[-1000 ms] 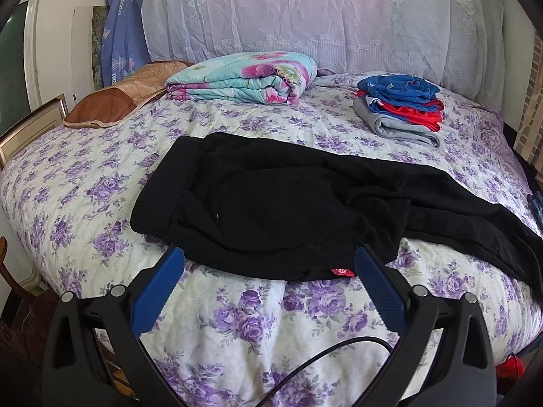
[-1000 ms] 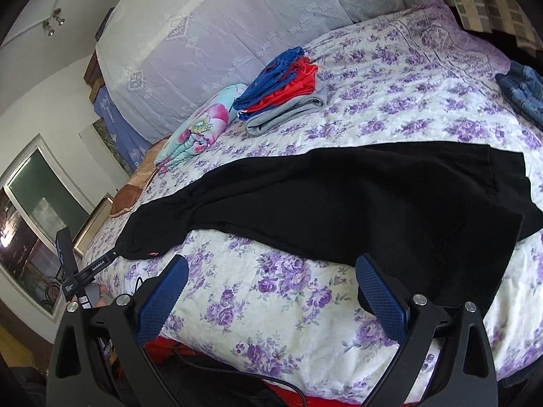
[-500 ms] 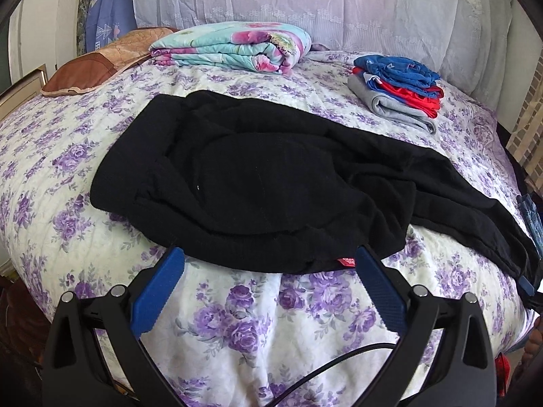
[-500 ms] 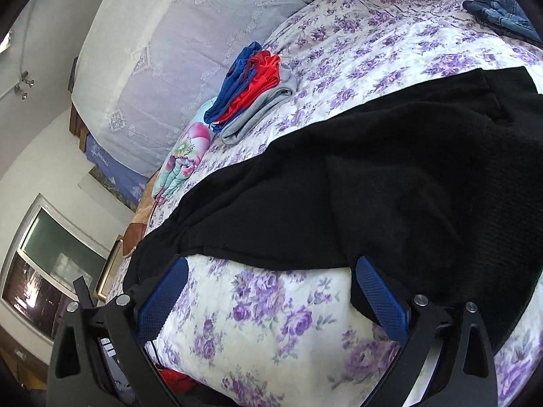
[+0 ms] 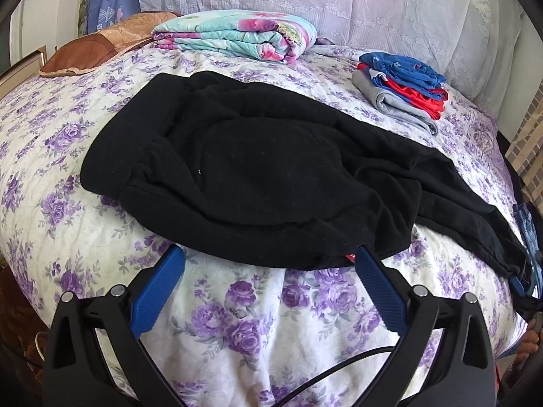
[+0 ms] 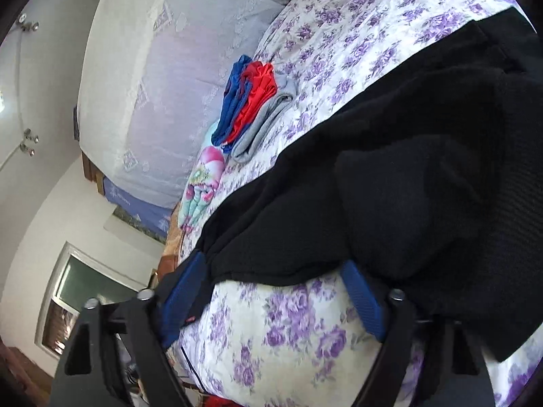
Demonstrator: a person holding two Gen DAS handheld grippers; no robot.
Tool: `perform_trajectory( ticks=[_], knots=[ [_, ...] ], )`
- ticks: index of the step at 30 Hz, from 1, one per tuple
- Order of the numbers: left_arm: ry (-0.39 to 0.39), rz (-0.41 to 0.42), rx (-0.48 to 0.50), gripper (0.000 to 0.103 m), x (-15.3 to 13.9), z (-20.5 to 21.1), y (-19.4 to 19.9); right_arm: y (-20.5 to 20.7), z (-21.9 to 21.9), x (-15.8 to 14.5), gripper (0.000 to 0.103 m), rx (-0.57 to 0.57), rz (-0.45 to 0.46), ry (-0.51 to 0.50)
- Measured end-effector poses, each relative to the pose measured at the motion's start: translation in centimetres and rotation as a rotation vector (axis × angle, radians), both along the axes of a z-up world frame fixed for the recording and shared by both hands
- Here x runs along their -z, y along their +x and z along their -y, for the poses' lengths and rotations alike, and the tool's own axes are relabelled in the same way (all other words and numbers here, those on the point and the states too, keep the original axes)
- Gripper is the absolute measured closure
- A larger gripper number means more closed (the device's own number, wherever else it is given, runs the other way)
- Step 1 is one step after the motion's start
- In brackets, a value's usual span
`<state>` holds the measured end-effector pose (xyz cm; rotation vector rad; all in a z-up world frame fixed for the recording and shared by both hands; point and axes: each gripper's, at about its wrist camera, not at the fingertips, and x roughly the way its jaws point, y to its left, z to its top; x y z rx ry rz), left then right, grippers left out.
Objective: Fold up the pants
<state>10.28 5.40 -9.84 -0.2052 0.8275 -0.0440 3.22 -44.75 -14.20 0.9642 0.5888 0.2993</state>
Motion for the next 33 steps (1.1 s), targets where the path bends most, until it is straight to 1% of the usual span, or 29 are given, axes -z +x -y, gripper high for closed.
perform_trajectory(
  ticks=[1,3,4,7,9,10,12,14,15,16,17,18,20,21,23,24,25,26,27,28,29,31,33],
  knots=[
    [-0.008,0.001,-0.004,0.005,-0.1,-0.2,0.0,0.3,0.3,0.5,0.077,-0.003,-0.006,0.027],
    [-0.022,0.001,-0.016,0.005,-0.2,-0.7,0.0,0.3,0.8,1.4,0.091,0.006,-0.029,0.045],
    [-0.030,0.001,-0.019,0.005,-0.2,-0.9,0.0,0.2,0.9,1.4,0.095,-0.003,-0.024,0.034],
    [-0.055,-0.012,-0.021,0.005,-0.2,-1.3,0.3,-0.5,0.9,0.6,0.099,-0.010,0.005,-0.039],
    [-0.065,-0.010,-0.025,0.005,-0.5,-1.7,0.2,-0.8,0.8,-0.7,0.100,-0.007,0.050,-0.093],
    [-0.070,-0.007,-0.029,0.005,-0.7,-2.0,0.1,-1.1,0.6,-2.0,0.103,-0.003,0.086,-0.136],
    [-0.095,0.001,-0.035,0.005,-1.1,-2.7,-0.1,-2.2,0.5,-5.1,0.103,0.024,0.192,-0.249],
    [-0.150,0.000,-0.034,0.005,-1.3,-3.4,-0.1,-3.3,0.7,-8.1,0.103,0.060,0.279,-0.359],
    [-0.186,-0.010,-0.033,0.005,-1.2,-3.8,0.1,-3.3,0.9,-8.9,0.103,0.065,0.289,-0.392],
    [-0.210,-0.021,-0.035,0.005,-1.1,-4.1,0.4,-3.1,1.2,-9.2,0.103,0.059,0.275,-0.402],
    [-0.228,-0.035,-0.045,0.005,-0.9,-4.3,0.8,-2.6,1.4,-8.9,0.102,0.025,0.244,-0.383],
    [-0.237,-0.039,-0.055,0.005,-0.8,-4.5,1.2,-2.1,1.4,-8.0,0.099,-0.019,0.198,-0.335],
    [-0.250,-0.035,-0.086,0.005,-0.8,-5.1,2.1,-1.3,0.8,-5.9,0.096,-0.087,0.122,-0.260],
    [-0.256,-0.035,-0.099,0.005,-0.8,-5.3,2.7,-1.0,0.2,-4.8,0.093,-0.117,0.088,-0.235],
    [-0.289,-0.048,-0.124,0.005,-0.7,-5.9,3.8,-0.8,-0.6,-3.0,0.086,-0.136,0.049,-0.182],
    [-0.309,-0.053,-0.134,0.006,-0.6,-6.2,4.3,-1.1,-0.9,-2.6,0.075,-0.140,0.038,-0.154],
    [-0.315,-0.050,-0.139,0.018,-0.8,-6.4,4.4,-1.1,-1.0,-2.3,0.063,-0.148,0.032,-0.129],
    [-0.305,-0.047,-0.140,0.047,-1.1,-6.4,4.5,-1.1,-1.3,-2.2,0.059,-0.160,0.028,-0.116],
    [-0.300,-0.048,-0.132,0.057,-1.4,-6.7,4.5,-1.2,-1.6,-2.1,0.053,-0.171,0.025,-0.122],
    [-0.318,-0.037,-0.121,0.074,-1.8,-7.2,4.3,-1.2,-1.9,-2.2,0.046,-0.184,0.025,-0.133],
    [-0.346,-0.023,-0.117,0.081,-2.1,-7.8,4.1,-1.2,-2.3,-2.3,0.044,-0.198,0.023,-0.149],
    [-0.392,0.008,-0.119,0.090,-3.1,-9.0,3.0,-1.1,-2.6,-2.3,0.042,-0.206,0.011,-0.162],
    [-0.418,0.039,-0.113,0.092,-4.0,-9.8,1.9,-0.9,-2.7,-1.9,0.041,-0.209,-0.008,-0.153]
  ],
)
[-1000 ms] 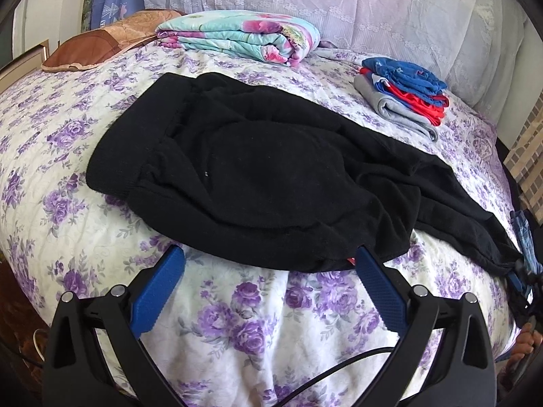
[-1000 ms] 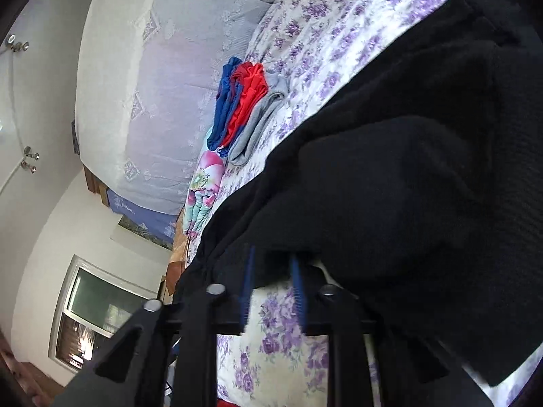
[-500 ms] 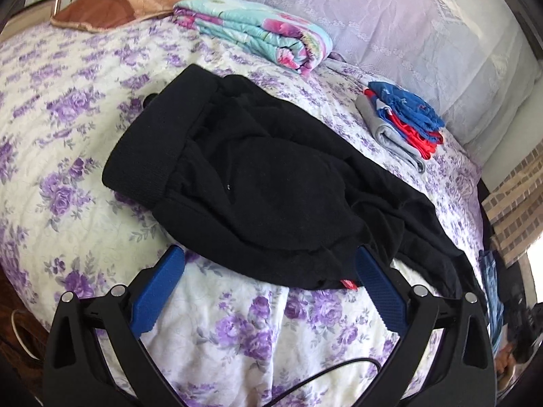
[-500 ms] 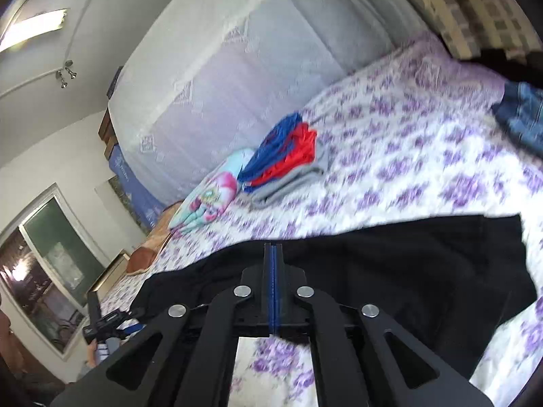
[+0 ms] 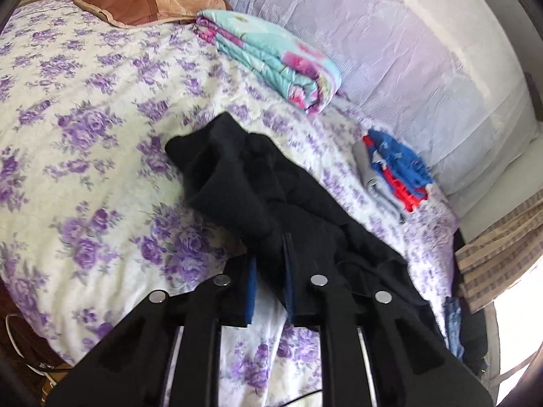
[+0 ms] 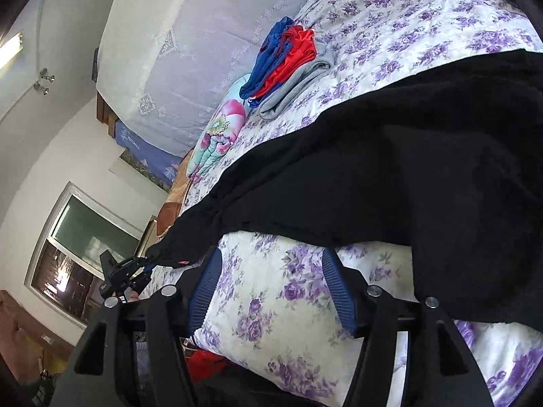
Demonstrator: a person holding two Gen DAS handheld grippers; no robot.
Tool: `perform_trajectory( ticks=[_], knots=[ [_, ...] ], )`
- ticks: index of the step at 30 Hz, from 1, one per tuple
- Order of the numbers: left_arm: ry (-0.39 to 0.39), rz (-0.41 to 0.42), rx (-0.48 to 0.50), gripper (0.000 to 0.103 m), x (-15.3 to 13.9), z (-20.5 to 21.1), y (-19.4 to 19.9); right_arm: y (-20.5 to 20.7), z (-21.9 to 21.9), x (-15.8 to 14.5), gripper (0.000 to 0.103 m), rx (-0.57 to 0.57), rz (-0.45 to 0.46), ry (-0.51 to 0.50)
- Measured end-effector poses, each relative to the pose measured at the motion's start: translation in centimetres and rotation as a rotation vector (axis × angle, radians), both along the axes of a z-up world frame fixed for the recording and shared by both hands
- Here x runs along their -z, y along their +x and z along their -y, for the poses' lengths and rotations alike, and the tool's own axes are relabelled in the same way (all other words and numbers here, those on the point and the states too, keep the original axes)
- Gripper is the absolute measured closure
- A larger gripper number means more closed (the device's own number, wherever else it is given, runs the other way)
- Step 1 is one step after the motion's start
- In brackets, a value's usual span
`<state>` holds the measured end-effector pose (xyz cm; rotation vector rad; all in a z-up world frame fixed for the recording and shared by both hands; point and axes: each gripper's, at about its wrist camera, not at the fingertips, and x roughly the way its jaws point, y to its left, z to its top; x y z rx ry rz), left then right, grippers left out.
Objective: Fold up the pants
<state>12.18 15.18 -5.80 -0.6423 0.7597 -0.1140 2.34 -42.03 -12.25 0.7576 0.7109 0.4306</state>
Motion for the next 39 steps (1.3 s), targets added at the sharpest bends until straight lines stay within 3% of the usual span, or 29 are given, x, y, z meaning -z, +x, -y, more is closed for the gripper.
perform_trajectory(
  ticks=[11,16,19,22,24,27,29,32,35,38,39],
  knots=[
    [-0.030,0.196,-0.070,0.095,-6.4,-2.9,-5.3,0.3,0.1,1.4,0.038,0.006,-0.062,0.019],
    [0.071,0.254,-0.061,0.095,-9.9,-2.1,-3.7,0.5,1.0,-0.3,0.038,0.039,-0.016,-0.017],
    [0.170,0.324,-0.109,0.097,-12.6,-1.6,-2.5,0.6,2.2,-1.4,0.038,0.082,-0.003,-0.033],
    [0.144,0.335,-0.099,0.097,-14.3,-1.8,-0.4,0.5,2.4,-1.1,0.037,0.062,-0.034,-0.035],
    [0.118,0.303,-0.059,0.097,-13.8,-1.2,0.4,0.0,2.1,-0.5,0.037,0.044,-0.055,-0.030],
    [0.144,0.218,0.000,0.096,-10.7,0.3,0.2,-0.9,1.9,1.0,0.037,0.038,-0.085,0.030],
    [0.142,0.153,0.015,0.083,-7.6,0.8,-0.6,-0.6,1.9,2.2,0.037,0.054,-0.109,0.070],
    [0.074,0.061,0.006,0.066,-3.7,0.3,-2.0,0.1,2.4,2.7,0.037,0.112,-0.131,0.137],
    [0.042,-0.016,0.025,0.065,-0.8,0.3,-2.7,1.3,3.2,3.3,0.042,0.179,-0.135,0.204],
    [0.043,-0.088,0.048,0.065,1.4,0.9,-3.0,1.7,3.6,3.9,0.075,0.221,-0.117,0.229],
    [0.042,-0.108,0.062,0.064,2.1,1.2,-3.2,1.5,3.8,4.1,0.092,0.226,-0.104,0.252]
  ],
)
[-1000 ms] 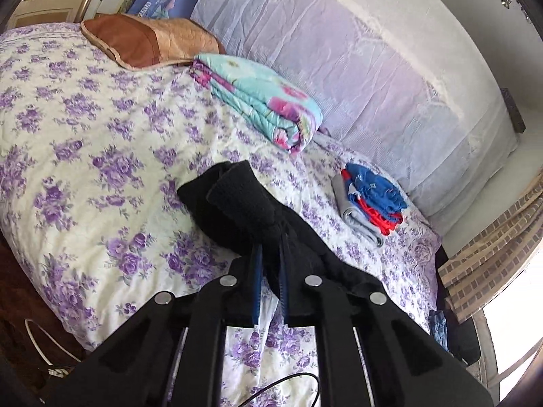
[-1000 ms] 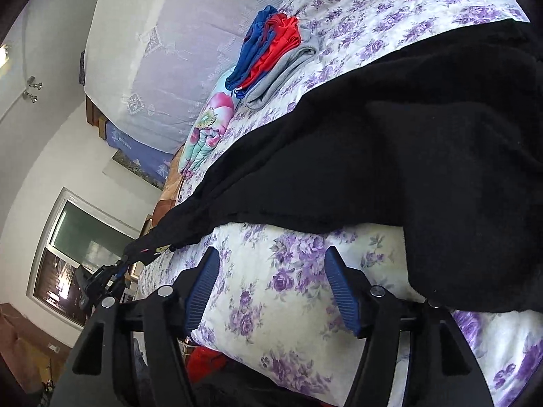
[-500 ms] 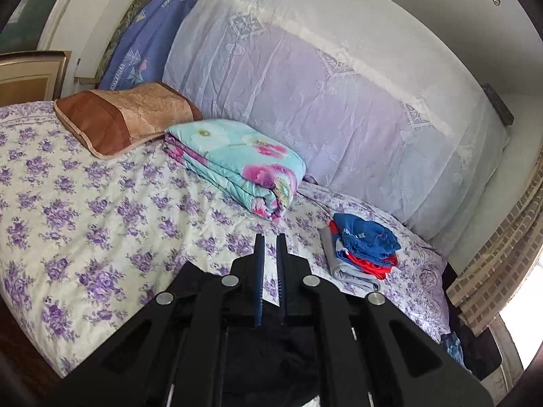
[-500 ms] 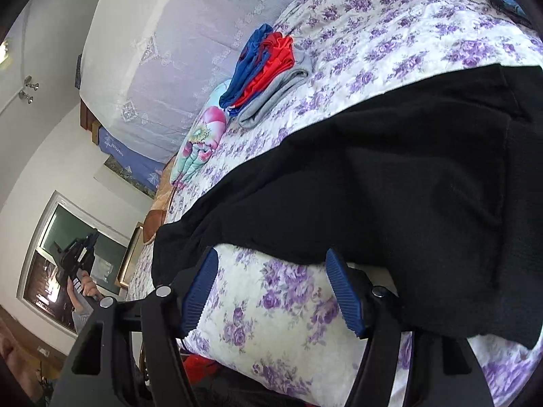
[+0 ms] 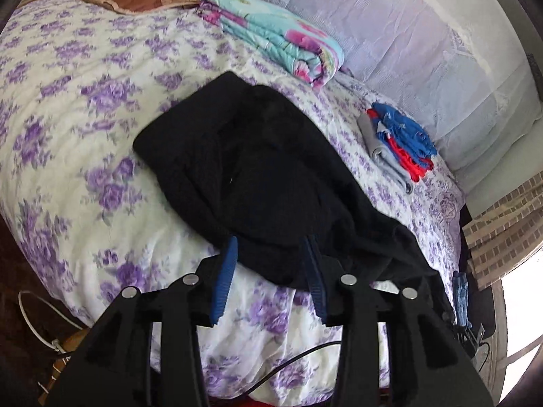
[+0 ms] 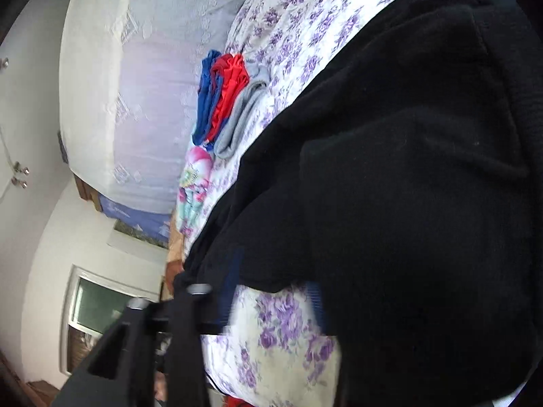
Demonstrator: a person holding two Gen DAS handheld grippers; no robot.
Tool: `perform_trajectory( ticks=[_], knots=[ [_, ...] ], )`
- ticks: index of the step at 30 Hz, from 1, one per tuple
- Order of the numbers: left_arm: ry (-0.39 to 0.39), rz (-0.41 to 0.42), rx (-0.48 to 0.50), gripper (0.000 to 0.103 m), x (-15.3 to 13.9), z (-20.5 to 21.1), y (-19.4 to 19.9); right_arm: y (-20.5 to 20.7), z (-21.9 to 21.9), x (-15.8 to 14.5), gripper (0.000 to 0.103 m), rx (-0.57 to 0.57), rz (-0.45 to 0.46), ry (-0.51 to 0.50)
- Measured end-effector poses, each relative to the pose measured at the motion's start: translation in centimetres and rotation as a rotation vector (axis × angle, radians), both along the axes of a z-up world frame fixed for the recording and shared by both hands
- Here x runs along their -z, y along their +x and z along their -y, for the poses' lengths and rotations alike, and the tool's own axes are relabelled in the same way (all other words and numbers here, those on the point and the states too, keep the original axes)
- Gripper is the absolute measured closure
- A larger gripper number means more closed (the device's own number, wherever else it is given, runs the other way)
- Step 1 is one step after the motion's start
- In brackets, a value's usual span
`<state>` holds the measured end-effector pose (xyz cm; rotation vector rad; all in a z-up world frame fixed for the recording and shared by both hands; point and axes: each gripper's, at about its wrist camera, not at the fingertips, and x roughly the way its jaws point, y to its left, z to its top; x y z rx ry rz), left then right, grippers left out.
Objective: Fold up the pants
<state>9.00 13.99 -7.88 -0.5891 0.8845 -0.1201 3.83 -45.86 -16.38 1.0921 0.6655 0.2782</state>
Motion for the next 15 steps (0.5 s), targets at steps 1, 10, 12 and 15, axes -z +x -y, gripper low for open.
perform_trajectory(
  ticks=[1,10,12,15],
  knots=[
    [0.002,-0.017,0.011,0.062,0.6,0.2,-0.2,-0.3,0.1,0.0,0.095,0.001,0.015,0.003],
    [-0.047,-0.035,0.017,0.049,1.9,0.3,-0.6,-4.6,0.5,-7.7,0.097,-0.057,0.251,-0.250],
    [-0.066,-0.028,0.017,0.044,1.9,0.4,-0.5,-4.0,1.1,-7.1,0.097,-0.054,0.181,-0.314],
    [-0.070,-0.024,0.021,0.040,1.8,0.6,-0.6,-3.9,1.9,-4.8,0.097,-0.045,0.114,-0.211]
  ],
)
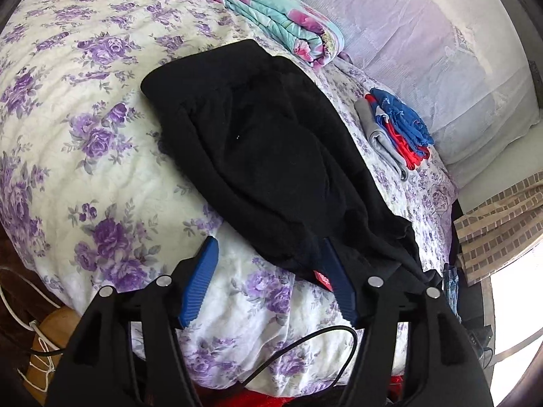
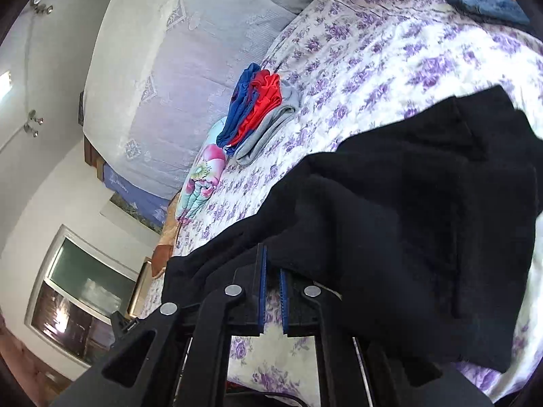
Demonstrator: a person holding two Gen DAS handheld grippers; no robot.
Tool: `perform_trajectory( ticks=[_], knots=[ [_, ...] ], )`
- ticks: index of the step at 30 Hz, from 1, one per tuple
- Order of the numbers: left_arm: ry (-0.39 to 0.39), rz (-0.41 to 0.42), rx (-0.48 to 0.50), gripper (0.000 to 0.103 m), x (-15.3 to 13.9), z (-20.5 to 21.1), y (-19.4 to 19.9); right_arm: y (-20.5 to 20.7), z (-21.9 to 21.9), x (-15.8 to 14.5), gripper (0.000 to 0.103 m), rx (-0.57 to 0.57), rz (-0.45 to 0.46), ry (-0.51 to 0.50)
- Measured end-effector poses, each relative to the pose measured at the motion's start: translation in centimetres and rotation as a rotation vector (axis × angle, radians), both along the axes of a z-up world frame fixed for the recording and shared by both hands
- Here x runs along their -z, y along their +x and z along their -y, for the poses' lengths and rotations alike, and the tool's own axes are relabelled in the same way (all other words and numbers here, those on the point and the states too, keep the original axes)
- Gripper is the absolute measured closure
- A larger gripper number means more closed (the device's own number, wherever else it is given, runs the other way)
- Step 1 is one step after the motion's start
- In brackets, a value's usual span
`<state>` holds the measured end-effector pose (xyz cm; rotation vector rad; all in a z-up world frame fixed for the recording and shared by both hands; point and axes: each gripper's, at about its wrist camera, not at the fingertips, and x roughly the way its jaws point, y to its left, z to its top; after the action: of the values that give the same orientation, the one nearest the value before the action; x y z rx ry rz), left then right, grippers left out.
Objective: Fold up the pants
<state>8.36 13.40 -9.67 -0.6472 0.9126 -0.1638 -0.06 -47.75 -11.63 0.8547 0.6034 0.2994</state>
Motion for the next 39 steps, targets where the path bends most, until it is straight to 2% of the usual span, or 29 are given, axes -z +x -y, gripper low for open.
perform_trajectory(
  ticks=[3,6,9,10,11,12,13,14,15,20,25,29,30,32,33,36,39],
  knots=[
    [-0.002,0.014,-0.018,0.034,0.1,-0.5,0.5,-0.3,-0.3,-0.1,0.096,-0.007,0.025,-0.009],
    [-0.069,0.017,-0.081,0.033,0.5,-1.7,1.6,0.3,-0.4,-0.1,0.095,-0.014,0.006,-0.015],
    [-0.099,0.025,-0.108,0.033,0.5,-2.6,3.4,0.3,-0.1,0.1,0.093,-0.023,-0.008,-0.005],
    [-0.097,0.026,-0.109,0.039,0.5,-2.8,4.0,0.4,-0.1,0.1,0.093,-0.021,-0.013,-0.002],
    [-0.090,0.025,-0.108,0.062,0.5,-2.8,4.5,0.6,0.0,0.2,0.093,-0.021,-0.022,0.002],
    [-0.083,0.019,-0.110,0.078,0.5,-2.9,4.8,0.5,0.1,0.4,0.092,-0.021,-0.034,0.012],
    [-0.091,0.025,-0.112,0.096,0.4,-3.1,4.8,0.3,0.2,0.6,0.082,-0.017,-0.050,0.021],
    [-0.112,0.048,-0.106,0.098,0.0,-3.3,4.5,0.3,0.3,0.6,0.075,-0.011,-0.067,0.026],
    [-0.118,0.076,-0.105,0.098,-0.4,-3.5,3.9,0.1,0.4,0.5,0.068,-0.005,-0.076,0.032],
    [-0.156,0.236,-0.087,0.099,-5.9,-4.3,1.2,-0.7,0.2,-0.7,0.064,-0.028,-0.097,-0.020],
    [-0.120,0.345,-0.076,0.099,-10.7,-3.9,0.1,-0.5,0.0,1.0,0.063,-0.056,-0.131,0.058],
    [-0.106,0.379,-0.073,0.099,-12.6,-3.7,-0.1,0.1,-1.1,2.8,0.063,-0.105,-0.176,0.135],
    [-0.102,0.381,-0.071,0.099,-12.7,-3.9,-0.2,0.2,-1.1,3.1,0.066,-0.097,-0.175,0.143],
    [-0.099,0.374,-0.077,0.099,-12.5,-4.1,-0.1,0.1,-0.6,3.4,0.083,-0.043,-0.145,0.143],
    [-0.100,0.367,-0.081,0.099,-12.2,-4.2,-0.1,0.1,-0.3,3.2,0.095,-0.028,-0.122,0.148],
    [-0.115,0.351,-0.096,0.099,-11.6,-4.8,0.2,-0.5,-0.2,0.8,0.097,-0.016,-0.012,0.096],
    [-0.106,0.365,-0.101,0.099,-12.5,-4.9,0.5,-0.9,-0.1,-3.2,0.097,-0.017,0.095,0.022]
  ],
)
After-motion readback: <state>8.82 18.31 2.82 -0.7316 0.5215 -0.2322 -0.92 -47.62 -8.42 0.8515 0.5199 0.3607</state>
